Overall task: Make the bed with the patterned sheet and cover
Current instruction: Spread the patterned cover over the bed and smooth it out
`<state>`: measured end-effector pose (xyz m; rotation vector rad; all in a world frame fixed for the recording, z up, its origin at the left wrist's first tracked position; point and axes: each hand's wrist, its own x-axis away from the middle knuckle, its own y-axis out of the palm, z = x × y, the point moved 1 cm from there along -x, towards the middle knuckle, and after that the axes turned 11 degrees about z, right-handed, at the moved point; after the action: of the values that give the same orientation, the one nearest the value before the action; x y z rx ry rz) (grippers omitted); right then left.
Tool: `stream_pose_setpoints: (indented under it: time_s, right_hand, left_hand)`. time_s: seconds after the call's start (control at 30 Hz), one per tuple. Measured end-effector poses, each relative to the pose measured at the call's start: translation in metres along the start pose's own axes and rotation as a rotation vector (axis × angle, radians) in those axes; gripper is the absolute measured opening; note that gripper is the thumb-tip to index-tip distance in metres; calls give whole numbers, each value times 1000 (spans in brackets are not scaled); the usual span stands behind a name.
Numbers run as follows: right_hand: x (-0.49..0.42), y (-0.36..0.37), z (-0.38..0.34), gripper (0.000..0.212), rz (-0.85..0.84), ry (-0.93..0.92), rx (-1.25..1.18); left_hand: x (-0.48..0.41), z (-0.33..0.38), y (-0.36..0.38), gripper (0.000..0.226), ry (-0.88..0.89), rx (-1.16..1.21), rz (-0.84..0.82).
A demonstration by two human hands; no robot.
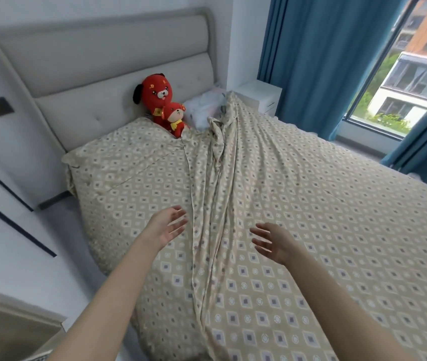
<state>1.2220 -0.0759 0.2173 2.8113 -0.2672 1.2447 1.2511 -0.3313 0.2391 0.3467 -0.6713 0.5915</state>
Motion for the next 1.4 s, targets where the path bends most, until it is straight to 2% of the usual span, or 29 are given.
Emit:
stream_pose_setpoints:
  time_s: [0.5, 0.77, 0.87, 1.13, 1.4]
  right_hand:
    - [-103, 90, -80, 10, 5, 40, 82]
    - [-160, 169, -106, 9, 72, 90, 63]
    - [-186, 213, -115, 14, 138, 128, 37]
    - [-219, 290, -122, 15, 251, 209, -79]
    - [-235, 303, -109, 13, 312, 218, -26]
  left_hand:
    - [-123, 82, 46, 17, -40, -61, 50]
    - [-238, 140, 46, 16, -100, -189, 17]
    - [-292, 175, 47, 18, -126, -300, -20]
    - [-386, 237, 48, 15, -166, -489, -84]
    - [-421, 238, 49, 12, -198, -562, -88]
